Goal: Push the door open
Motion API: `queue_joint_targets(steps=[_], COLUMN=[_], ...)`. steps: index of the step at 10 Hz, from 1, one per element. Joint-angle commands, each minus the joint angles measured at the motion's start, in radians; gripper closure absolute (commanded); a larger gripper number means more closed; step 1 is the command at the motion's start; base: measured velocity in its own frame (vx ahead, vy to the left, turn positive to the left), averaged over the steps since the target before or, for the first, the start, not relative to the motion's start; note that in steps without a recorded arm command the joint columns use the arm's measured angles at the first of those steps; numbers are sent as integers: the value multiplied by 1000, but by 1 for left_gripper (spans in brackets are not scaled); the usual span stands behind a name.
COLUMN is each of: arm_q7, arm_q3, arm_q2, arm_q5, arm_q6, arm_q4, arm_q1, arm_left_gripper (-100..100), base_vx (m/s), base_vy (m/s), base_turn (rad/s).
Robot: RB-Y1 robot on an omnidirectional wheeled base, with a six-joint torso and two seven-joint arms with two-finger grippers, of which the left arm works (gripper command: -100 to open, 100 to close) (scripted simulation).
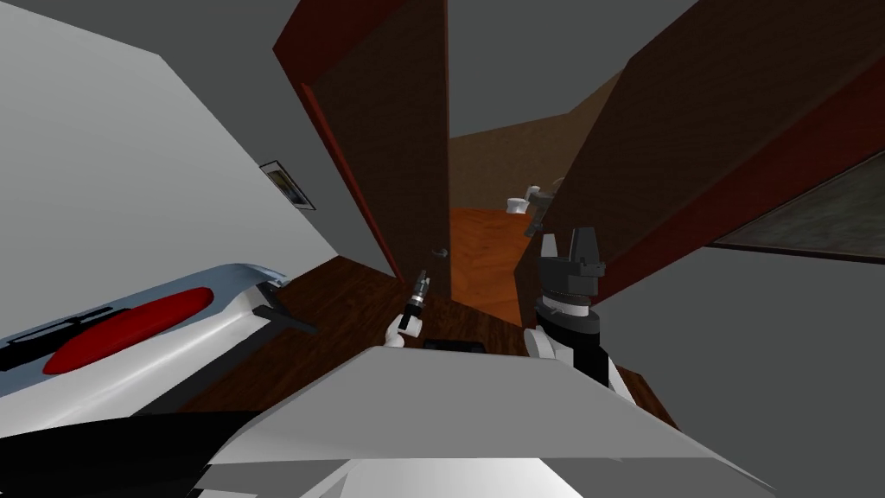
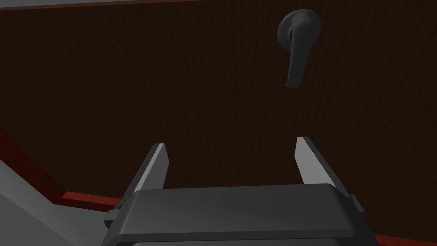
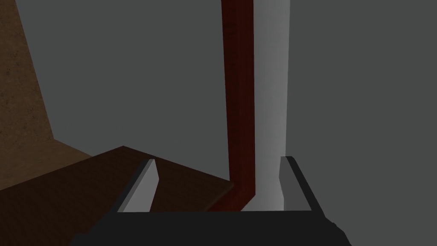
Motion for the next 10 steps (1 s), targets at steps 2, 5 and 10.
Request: queue_joint_targets(steps=[2,5,10], arm_q7=[-3,-3,-3], arm_q3=[-6,-13,-24], arm_q2=[-5,-7,-13], arm_q5=[0,1,1], arm_q6=[-17,-32,-58], arm_q4=[70,141,261], arm_q1=[-27,-54,-101], arm_left_gripper=[-100,-100,-100], base_vx=[77,82,87], base_vy=[47,42,55], base_turn=[-62,-72,-68])
